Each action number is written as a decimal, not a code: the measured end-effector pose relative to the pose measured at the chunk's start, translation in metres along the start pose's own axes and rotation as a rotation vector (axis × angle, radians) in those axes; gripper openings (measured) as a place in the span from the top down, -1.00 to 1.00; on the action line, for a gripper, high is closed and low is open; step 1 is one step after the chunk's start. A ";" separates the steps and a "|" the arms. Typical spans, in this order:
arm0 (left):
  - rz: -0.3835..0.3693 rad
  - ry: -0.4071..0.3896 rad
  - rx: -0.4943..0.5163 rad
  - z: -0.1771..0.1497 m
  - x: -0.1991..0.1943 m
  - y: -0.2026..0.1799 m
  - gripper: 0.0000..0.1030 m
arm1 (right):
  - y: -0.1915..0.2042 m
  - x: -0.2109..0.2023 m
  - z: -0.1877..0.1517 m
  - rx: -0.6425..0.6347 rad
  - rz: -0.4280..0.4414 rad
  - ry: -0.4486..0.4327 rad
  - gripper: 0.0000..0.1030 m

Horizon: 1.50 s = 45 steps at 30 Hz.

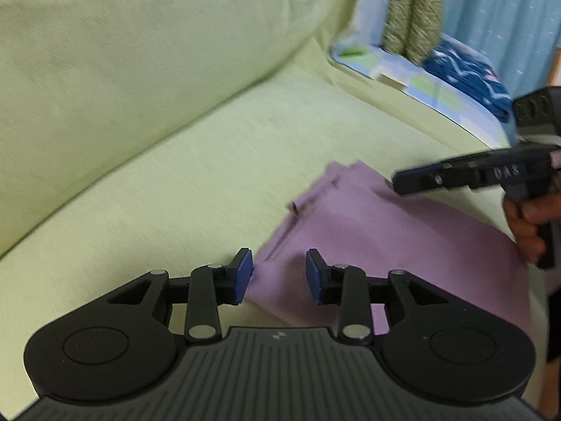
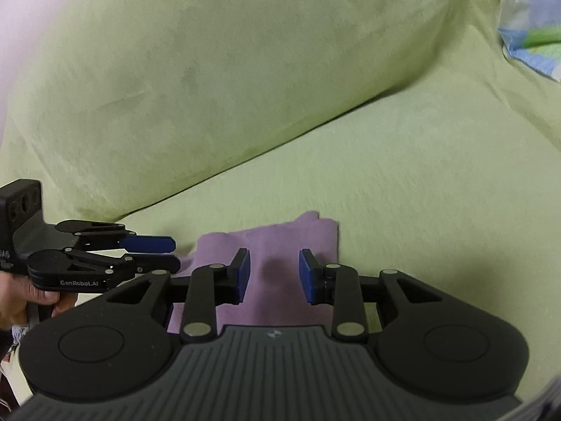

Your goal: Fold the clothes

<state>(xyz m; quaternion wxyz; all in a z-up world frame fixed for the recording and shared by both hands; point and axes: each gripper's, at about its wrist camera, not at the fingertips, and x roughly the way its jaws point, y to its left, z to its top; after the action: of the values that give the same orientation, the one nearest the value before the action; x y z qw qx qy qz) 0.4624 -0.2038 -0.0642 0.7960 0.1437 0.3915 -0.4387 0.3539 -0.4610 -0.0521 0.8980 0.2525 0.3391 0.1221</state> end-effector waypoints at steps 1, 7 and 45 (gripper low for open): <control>0.011 0.004 0.009 -0.001 0.000 0.000 0.24 | -0.003 -0.001 0.001 0.014 0.003 -0.002 0.47; -0.016 0.015 0.033 -0.012 -0.006 -0.001 0.90 | -0.008 -0.004 0.002 0.033 -0.008 0.000 0.46; 0.027 -0.104 0.043 -0.009 -0.008 -0.024 1.00 | -0.004 0.012 0.022 0.011 0.007 -0.048 0.99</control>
<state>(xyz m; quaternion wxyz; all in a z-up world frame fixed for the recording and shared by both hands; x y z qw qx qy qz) 0.4364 -0.2082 -0.0613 0.8179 0.1429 0.3379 -0.4432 0.3780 -0.4683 -0.0465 0.9040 0.2613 0.3174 0.1173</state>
